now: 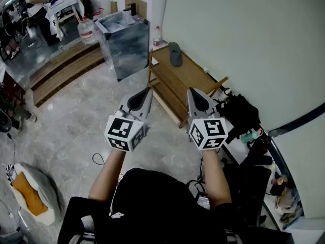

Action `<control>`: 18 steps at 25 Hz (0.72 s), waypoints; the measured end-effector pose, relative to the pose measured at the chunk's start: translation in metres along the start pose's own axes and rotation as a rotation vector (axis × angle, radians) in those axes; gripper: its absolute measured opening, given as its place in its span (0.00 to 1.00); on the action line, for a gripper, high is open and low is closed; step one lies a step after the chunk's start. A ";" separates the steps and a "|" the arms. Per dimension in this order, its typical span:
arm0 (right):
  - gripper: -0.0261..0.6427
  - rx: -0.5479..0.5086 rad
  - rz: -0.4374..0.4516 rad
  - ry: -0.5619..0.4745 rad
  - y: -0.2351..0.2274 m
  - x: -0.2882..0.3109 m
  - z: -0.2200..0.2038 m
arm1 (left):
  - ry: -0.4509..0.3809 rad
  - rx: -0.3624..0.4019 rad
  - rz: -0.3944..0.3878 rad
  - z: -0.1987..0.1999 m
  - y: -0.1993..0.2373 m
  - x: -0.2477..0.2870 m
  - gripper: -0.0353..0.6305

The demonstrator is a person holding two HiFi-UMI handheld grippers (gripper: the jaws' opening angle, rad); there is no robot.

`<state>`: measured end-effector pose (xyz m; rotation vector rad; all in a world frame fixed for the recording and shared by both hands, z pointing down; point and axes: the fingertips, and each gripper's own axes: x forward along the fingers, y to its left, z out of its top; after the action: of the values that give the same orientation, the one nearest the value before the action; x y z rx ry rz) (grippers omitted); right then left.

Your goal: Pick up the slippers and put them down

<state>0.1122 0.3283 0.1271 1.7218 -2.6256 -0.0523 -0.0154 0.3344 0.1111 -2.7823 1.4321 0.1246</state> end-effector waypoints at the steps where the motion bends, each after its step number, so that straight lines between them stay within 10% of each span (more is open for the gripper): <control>1: 0.03 0.007 0.002 0.001 0.000 0.000 -0.001 | -0.003 0.005 -0.001 -0.002 0.001 0.000 0.06; 18: 0.03 0.043 0.018 0.033 -0.013 0.026 -0.019 | 0.013 0.006 0.037 -0.021 0.024 0.020 0.06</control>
<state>0.1146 0.2990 0.1454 1.6963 -2.6372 0.0319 -0.0223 0.3035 0.1315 -2.7580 1.4841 0.1032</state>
